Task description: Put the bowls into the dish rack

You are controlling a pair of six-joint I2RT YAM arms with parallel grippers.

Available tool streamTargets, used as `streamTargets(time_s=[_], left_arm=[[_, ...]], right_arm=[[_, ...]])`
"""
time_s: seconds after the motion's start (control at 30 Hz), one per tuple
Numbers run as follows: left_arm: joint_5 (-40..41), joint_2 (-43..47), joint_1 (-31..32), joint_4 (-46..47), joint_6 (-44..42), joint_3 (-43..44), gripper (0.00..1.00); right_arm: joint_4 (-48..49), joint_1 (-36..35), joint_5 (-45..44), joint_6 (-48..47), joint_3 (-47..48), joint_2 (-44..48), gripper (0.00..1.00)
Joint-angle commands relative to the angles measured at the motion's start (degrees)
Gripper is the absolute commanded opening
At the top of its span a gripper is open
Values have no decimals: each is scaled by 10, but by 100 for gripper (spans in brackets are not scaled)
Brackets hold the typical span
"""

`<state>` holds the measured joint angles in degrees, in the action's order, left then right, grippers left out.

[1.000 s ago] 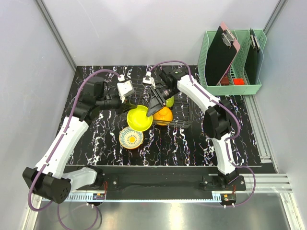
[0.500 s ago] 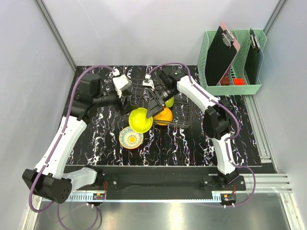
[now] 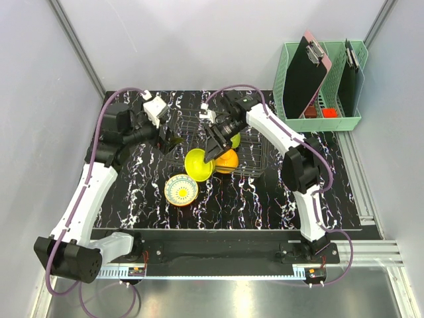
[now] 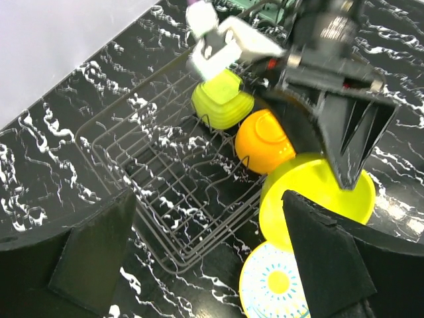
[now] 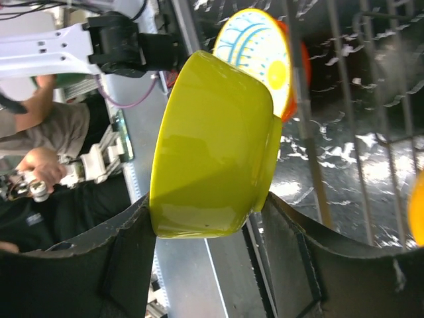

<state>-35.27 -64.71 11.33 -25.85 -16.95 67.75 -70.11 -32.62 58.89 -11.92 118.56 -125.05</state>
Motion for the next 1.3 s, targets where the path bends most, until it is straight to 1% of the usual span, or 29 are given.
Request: streamTargets(time_s=[0.0, 0.1, 0.2, 0.23, 0.3, 0.4, 0.43, 0.53, 0.6, 0.7, 0.9, 1.03, 1.17, 1.2, 1.27], left_arm=[[24, 20, -10, 31, 3, -14, 97], [25, 21, -14, 27, -3, -23, 97], [26, 25, -18, 25, -6, -35, 97], [26, 26, -18, 25, -7, -41, 97], [27, 28, -20, 23, -10, -48, 97], [29, 33, -22, 18, -17, -59, 97], [30, 34, -23, 13, -22, -62, 97], [32, 40, -25, 6, -29, -69, 97], [31, 44, -27, 4, -32, -74, 97], [32, 48, -30, -1, -37, -82, 97], [34, 52, -34, -23, -55, -93, 99], [34, 52, -40, -40, -74, -101, 99], [32, 51, -42, -52, -84, -114, 99], [32, 52, -43, -54, -86, -118, 99], [32, 53, -44, -54, -86, -122, 99]], right_arm=[[10, 24, -37, 16, 43, 63, 0], [10, 40, -49, 21, 58, 79, 0], [13, 54, -80, 25, 73, 89, 0], [14, 56, -113, 27, 78, 92, 0], [17, 63, -141, 26, 82, 99, 0], [29, 64, -228, 30, 80, 108, 0], [34, 64, -276, 30, 74, 110, 0], [48, 64, -352, 29, 60, 118, 0], [59, 64, -385, 28, 52, 126, 0], [71, 64, -469, 23, 39, 133, 0], [91, 64, -580, 4, 6, 146, 0], [104, 60, -629, -13, -23, 151, 0], [123, 40, -692, -42, -59, 148, 0], [128, 28, -727, -50, -76, 146, 0], [147, 14, -769, -71, -93, 141, 0]])
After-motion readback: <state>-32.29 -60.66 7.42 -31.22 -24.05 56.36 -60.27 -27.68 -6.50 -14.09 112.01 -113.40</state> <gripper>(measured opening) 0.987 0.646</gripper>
